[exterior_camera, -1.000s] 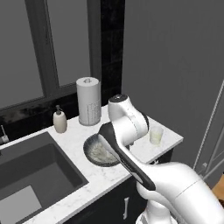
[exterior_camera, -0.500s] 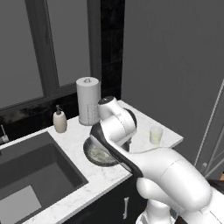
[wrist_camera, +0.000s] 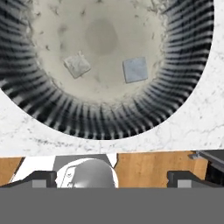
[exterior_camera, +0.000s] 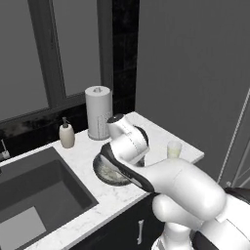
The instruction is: Grab a lemon wedge from the fridge and one ice cube from the ice bowl, and put them in the glass of lemonade.
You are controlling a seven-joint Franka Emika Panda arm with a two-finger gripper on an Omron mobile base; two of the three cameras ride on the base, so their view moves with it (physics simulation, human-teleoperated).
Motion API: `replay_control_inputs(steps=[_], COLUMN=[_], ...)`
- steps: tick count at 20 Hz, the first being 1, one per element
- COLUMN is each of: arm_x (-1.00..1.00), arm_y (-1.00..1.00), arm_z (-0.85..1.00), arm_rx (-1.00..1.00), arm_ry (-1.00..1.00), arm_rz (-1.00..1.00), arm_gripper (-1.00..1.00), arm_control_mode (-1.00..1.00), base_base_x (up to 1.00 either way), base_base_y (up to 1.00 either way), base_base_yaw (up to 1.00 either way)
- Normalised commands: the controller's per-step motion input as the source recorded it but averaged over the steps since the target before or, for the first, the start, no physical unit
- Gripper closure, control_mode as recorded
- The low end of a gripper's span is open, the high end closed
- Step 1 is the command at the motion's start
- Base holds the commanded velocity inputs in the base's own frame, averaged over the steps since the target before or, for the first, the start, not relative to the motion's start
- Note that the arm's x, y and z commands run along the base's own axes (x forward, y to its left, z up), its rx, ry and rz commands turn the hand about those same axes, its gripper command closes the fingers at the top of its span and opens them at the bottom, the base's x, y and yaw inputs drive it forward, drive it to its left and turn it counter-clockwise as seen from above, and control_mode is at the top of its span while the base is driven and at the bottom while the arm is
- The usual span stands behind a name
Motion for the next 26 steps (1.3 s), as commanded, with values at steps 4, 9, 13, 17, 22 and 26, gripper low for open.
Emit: replay_control_inputs(steps=[4, 9, 13, 17, 22, 26], arm_x=[0.24, 0.32, 0.28, 0.28, 0.28, 0.24], arm_y=[0.0, 0.0, 0.0, 0.0, 0.0, 0.01], arm_z=[-0.14, -0.17, -0.3, -0.3, -0.29, -0.29], arm_rx=[0.0, 0.0, 0.0, 0.0, 0.0, 0.0], arm_ry=[0.0, 0.0, 0.0, 0.0, 0.0, 0.0], arm_rz=[0.03, 0.03, 0.06, 0.05, 0.05, 0.04], arm_gripper=[-1.0, -1.0, -1.0, -1.0, -1.0, -1.0], arm_control_mode=[-1.0, -1.0, -1.0, -1.0, -1.0, -1.0], base_base_x=[0.0, 0.0, 0.0, 0.0, 0.0, 0.0], base_base_y=[0.0, 0.0, 0.0, 0.0, 0.0, 0.0], base_base_yaw=[0.0, 0.0, 0.0, 0.0, 0.0, 0.0])
